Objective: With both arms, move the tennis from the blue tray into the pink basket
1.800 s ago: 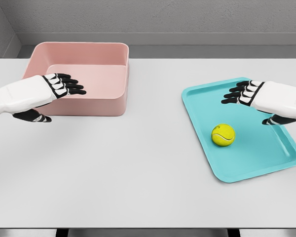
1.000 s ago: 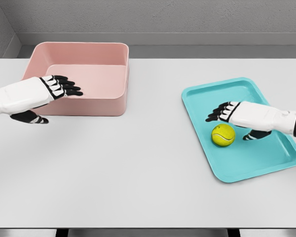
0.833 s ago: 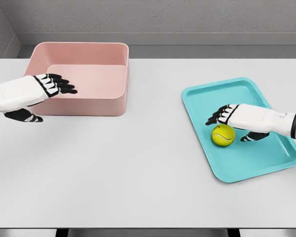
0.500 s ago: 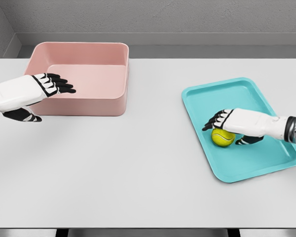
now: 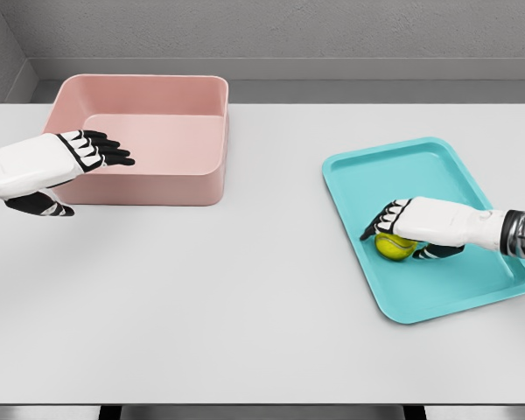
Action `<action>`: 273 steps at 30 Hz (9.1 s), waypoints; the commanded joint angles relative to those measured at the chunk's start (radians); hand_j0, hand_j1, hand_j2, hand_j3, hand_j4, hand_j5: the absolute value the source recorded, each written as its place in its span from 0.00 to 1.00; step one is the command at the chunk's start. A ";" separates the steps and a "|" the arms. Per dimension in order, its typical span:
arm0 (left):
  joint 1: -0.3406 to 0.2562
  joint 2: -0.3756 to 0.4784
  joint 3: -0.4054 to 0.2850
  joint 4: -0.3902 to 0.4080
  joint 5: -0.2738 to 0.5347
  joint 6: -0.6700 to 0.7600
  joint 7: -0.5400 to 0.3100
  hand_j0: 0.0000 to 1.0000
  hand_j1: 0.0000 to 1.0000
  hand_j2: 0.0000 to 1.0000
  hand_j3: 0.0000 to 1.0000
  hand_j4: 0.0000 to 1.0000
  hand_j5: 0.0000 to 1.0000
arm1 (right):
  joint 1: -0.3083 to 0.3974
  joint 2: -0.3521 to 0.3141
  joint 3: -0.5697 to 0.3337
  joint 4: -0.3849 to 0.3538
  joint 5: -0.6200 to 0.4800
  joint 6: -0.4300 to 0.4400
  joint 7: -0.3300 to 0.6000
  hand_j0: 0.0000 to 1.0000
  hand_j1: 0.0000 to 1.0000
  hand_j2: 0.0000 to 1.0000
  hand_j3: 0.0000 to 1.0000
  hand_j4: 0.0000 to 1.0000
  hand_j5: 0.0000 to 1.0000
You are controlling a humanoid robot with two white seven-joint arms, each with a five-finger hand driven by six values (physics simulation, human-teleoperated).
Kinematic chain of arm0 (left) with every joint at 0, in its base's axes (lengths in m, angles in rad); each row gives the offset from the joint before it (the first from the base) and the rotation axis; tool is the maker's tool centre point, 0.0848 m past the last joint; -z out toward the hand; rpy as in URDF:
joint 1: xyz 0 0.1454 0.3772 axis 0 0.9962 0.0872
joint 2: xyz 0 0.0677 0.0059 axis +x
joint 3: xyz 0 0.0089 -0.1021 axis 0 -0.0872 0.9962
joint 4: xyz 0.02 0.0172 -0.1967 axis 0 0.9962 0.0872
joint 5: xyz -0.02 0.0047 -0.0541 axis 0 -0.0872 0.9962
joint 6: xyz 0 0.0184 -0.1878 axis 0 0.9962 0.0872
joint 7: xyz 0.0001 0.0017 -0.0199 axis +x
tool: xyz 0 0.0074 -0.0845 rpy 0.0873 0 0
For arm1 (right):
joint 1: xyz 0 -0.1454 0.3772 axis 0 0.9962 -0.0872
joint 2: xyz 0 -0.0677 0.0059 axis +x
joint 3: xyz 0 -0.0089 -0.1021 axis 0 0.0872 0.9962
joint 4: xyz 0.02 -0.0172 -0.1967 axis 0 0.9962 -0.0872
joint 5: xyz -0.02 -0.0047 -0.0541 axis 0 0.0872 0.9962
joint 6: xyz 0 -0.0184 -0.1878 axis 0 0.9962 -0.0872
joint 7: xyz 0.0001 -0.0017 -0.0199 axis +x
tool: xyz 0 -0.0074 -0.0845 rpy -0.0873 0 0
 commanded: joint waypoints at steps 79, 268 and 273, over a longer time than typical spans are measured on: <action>0.000 -0.001 0.000 -0.011 0.003 0.002 0.001 1.00 1.00 1.00 1.00 1.00 1.00 | -0.216 0.442 0.113 -0.086 0.101 0.002 0.117 0.35 0.35 0.35 0.35 0.35 0.35; -0.491 -0.390 -0.366 0.274 -0.164 0.002 -0.039 0.54 0.54 0.54 0.54 0.54 0.54 | 0.353 0.396 -0.778 -0.192 -0.187 0.002 0.117 1.00 1.00 1.00 1.00 1.00 1.00; -0.489 -0.360 -0.333 0.394 -0.144 0.002 -0.038 0.54 0.54 0.54 0.54 0.54 0.54 | 0.353 0.396 -0.778 -0.192 -0.187 0.002 0.117 1.00 1.00 1.00 1.00 1.00 1.00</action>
